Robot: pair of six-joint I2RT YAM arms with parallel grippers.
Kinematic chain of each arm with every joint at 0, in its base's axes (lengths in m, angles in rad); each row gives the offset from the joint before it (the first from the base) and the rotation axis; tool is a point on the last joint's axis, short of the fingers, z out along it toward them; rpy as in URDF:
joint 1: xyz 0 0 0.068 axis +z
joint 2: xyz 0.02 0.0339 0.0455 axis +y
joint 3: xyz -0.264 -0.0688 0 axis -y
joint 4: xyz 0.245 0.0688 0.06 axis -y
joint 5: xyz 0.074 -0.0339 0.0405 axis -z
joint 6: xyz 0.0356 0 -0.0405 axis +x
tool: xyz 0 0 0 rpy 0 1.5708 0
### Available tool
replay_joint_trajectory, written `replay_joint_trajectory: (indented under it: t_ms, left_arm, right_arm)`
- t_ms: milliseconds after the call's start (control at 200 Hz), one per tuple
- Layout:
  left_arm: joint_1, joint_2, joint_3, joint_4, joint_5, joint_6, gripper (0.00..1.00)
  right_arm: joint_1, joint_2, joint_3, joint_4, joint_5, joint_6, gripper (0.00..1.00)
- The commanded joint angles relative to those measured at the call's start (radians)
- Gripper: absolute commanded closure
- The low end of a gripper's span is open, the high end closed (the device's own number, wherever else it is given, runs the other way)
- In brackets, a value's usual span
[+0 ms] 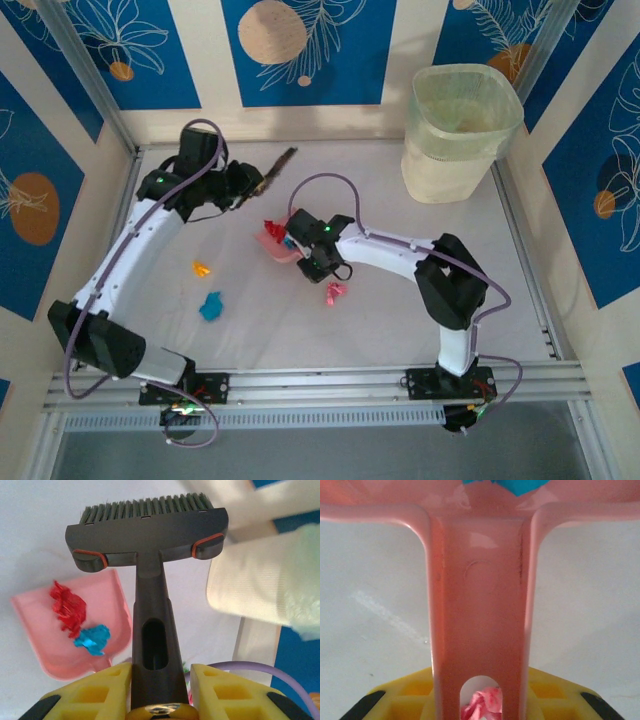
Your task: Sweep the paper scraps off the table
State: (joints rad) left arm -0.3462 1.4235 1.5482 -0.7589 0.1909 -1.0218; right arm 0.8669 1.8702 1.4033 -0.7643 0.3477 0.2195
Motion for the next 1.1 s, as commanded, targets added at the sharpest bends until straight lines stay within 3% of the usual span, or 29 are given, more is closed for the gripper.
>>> replay_joint_trajectory:
  t_ms: [0,150,245,565,745,1095]
  left_arm:
    - [0.033,-0.086,0.041,0.061,-0.135,0.024,1.0]
    - [0.045,-0.142,0.017,0.012,-0.275,0.02,1.0]
    - [0.047,-0.161,-0.013,0.013,-0.3,0.009,1.0]
    - [0.047,-0.142,-0.046,0.021,-0.226,-0.024,1.0]
    - [0.047,-0.132,-0.066,0.028,-0.192,-0.042,1.0]
    - [0.043,-0.103,-0.056,0.026,-0.132,-0.049,1.0]
  right_arm:
    - [-0.042,-0.054,0.081,-0.087,0.039,0.011,1.0]
    - [-0.126,-0.083,0.17,-0.158,0.006,0.009,1.0]
    - [-0.172,-0.089,0.243,-0.208,0.017,-0.005,1.0]
    - [-0.32,-0.094,0.514,-0.384,0.03,-0.041,1.0]
    - [-0.445,-0.098,0.606,-0.407,-0.005,-0.046,1.0]
    - [-0.585,-0.046,0.856,-0.466,-0.022,-0.039,1.0]
